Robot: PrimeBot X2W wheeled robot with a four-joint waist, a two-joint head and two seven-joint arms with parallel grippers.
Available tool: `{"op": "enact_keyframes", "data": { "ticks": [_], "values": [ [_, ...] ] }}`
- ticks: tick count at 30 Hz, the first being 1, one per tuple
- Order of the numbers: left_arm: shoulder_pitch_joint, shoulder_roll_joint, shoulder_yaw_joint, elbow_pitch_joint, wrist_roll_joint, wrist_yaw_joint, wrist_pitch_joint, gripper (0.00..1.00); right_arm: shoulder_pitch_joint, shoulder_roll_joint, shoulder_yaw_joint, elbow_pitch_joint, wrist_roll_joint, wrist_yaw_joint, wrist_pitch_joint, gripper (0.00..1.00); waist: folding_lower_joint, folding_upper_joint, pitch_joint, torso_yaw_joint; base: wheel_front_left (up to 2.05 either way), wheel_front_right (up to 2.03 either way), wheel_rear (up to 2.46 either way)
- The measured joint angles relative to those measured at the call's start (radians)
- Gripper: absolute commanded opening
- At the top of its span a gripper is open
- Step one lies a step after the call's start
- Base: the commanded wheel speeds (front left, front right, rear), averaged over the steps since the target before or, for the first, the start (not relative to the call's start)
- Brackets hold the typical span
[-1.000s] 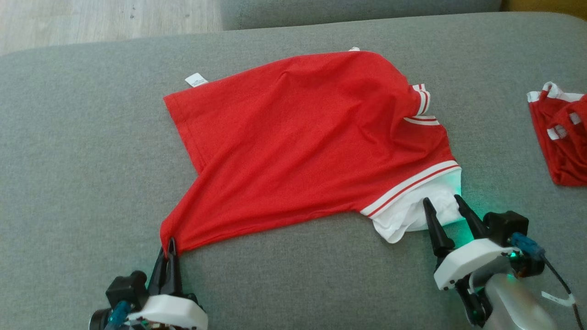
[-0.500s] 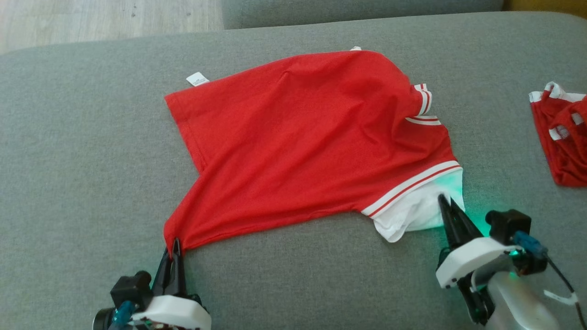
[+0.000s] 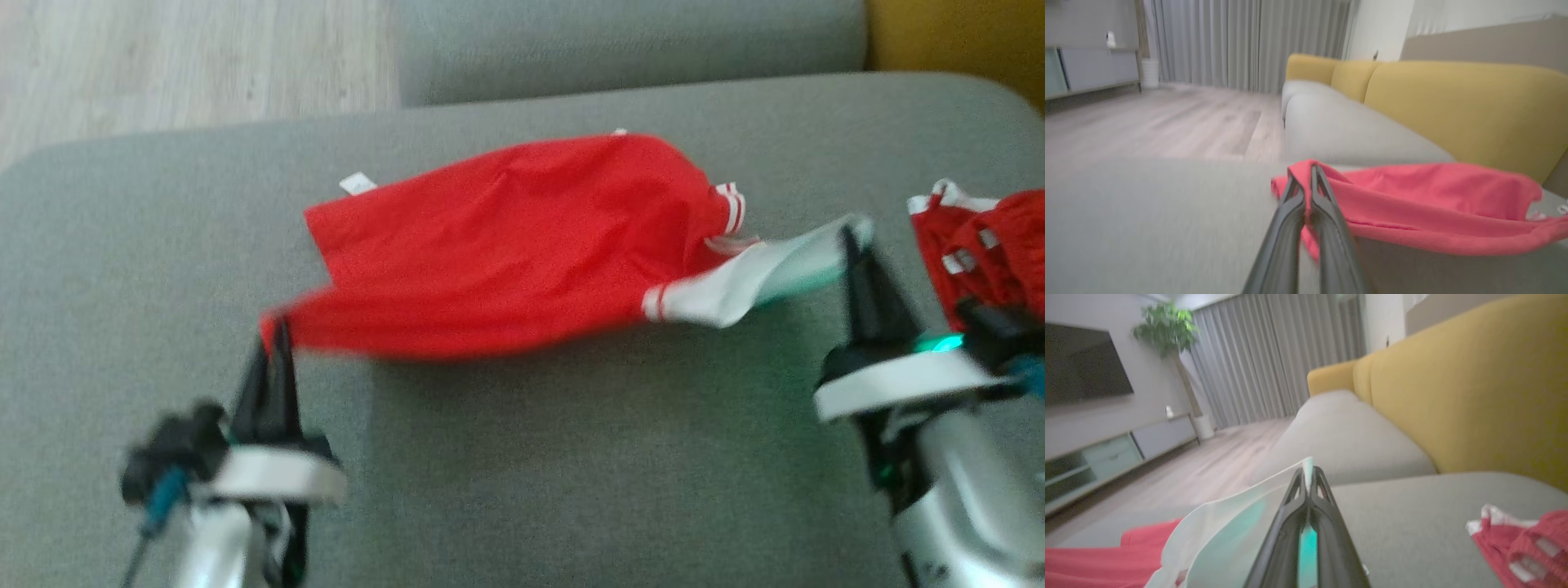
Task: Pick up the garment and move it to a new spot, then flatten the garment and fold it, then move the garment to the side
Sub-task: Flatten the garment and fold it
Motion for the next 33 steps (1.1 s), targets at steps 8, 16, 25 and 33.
{"op": "enact_keyframes", "data": {
  "ticks": [8,16,25,33],
  "values": [
    [-0.219,0.118,-0.002,-0.144,0.040,-0.037,0.000,0.00,-0.198,-0.093,-0.053,-0.207,0.143,0.000,0.000,0.00,-0.0001,0.0000,-0.079,-0.017,0.00,0.00,0.00],
    [-0.498,0.260,-0.045,-0.293,0.011,-0.045,0.193,0.00,-0.526,-0.227,-0.029,-0.301,0.195,0.000,0.052,0.00,-0.0001,0.0000,-0.091,-0.009,0.00,0.00,0.00],
    [-0.651,0.274,-0.128,-0.188,-0.020,-0.044,0.367,0.00,-0.733,-0.219,-0.024,-0.102,0.163,0.000,0.164,0.00,0.0002,0.0000,0.014,0.015,0.00,0.00,0.00],
    [-0.906,0.251,-0.163,-0.043,0.101,0.029,0.264,0.00,-1.007,-0.171,-0.046,0.133,0.062,0.000,0.081,0.00,0.0005,0.0000,0.183,0.019,0.00,0.00,0.00]
  ]
}}
